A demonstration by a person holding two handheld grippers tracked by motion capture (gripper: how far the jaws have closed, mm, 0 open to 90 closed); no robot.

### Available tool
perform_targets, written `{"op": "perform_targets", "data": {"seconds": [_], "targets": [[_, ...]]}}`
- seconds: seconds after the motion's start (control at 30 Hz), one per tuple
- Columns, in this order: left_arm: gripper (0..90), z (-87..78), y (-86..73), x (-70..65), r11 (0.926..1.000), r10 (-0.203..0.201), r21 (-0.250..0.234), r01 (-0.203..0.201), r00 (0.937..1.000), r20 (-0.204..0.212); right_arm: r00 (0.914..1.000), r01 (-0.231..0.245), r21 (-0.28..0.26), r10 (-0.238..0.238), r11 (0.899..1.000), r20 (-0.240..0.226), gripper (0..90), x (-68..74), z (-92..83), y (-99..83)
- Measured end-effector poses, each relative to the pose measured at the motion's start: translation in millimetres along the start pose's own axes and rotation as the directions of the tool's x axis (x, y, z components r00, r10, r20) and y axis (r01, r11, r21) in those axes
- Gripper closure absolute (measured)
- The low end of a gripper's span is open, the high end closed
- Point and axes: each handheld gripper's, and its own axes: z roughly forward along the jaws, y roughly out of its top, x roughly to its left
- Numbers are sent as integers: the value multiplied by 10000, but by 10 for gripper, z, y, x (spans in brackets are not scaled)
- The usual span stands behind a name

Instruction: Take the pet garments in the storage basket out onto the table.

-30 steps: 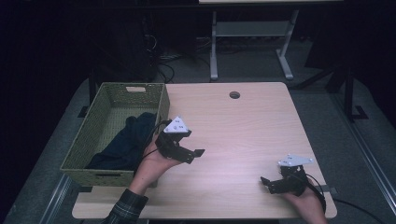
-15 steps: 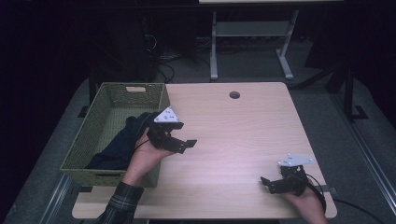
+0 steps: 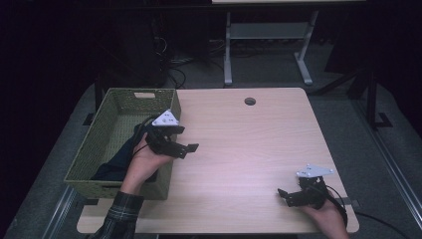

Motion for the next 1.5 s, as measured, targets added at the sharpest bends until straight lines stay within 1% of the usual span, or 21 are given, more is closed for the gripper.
{"op": "perform_targets", "data": {"seconds": [0.03,0.1,0.2,0.3,0.4,0.5,0.53,0.6,0.63,0.67,0.73,0.77,0.87,0.93,0.97,1.03,1.1,1.2,1.3,1.33,1.5], "targets": [[194,-16,-8,20,10000,56,47,-56,10000,-5,10000,-5,3,5,10000,-3,11,0,0,0],[198,-27,-17,35,10000,18,19,-18,10000,-47,10000,-4,3,4,10000,-4,11,0,0,0],[202,-86,-52,99,9999,-91,41,92,9996,-254,10000,-5,3,5,10000,-6,11,1,0,0],[221,-123,-66,132,10000,-58,74,61,9995,-302,10000,-6,4,6,10000,-5,11,1,0,0],[231,-194,-99,197,9998,-189,19,190,9987,-481,10000,-21,9,21,10000,-10,11,1,-1,0],[242,-248,-130,252,9997,-243,46,247,9975,-658,10000,-23,9,23,10000,-11,11,1,-1,0],[243,-248,-130,252,9997,-243,46,247,9975,-658,10000,-23,9,23,10000,-11,11,1,-1,0],[257,-305,-159,300,9995,-266,116,277,9961,-835,10000,-22,8,22,10000,-10,11,1,0,0],[260,-305,-159,300,9995,-266,116,277,9961,-835,10000,-22,8,22,10000,-10,11,1,0,0],[261,-340,-181,332,9994,-291,175,309,9948,-980,10000,-20,9,20,10000,-11,11,1,0,0],[273,-356,-194,349,9992,-350,171,370,9941,-1027,10000,-17,7,17,10000,-8,11,1,0,0],[286,-390,-221,385,9993,-294,207,319,9932,-1123,10000,-17,7,17,10000,-10,11,1,0,0],[299,-429,-263,427,9988,-377,277,416,9910,-1284,10000,-18,7,18,10000,-10,11,1,0,0],[303,-439,-278,435,9983,-454,304,497,9903,-1312,10000,-18,6,18,10000,-9,11,1,0,0],[311,-458,-301,461,9982,-410,377,468,9891,-1411,10000,-13,4,13,10000,-9,11,1,0,0],[315,-472,-324,479,9974,-484,451,556,9879,-1476,10000,-15,4,15,10000,-9,11,1,0,0],[322,-478,-335,491,9974,-446,498,527,9875,-1511,10000,-11,0,11,10000,-10,11,1,0,0],[337,-512,-384,534,9957,-515,674,636,9844,-1682,10000,-17,5,17,10000,-9,11,1,0,0],[344,-534,-412,561,9950,-567,712,704,9824,-1780,10000,-18,6,18,10000,-9,11,1,0,0],[349,-558,-438,582,9937,-676,762,826,9812,-1810,10000,-19,6,19,10000,-9,11,1,0,0],[361,-603,-500,628,9908,-720,986,928,9778,-1969,10000,-18,6,18,10000,-10,11,1,0,0]]}}
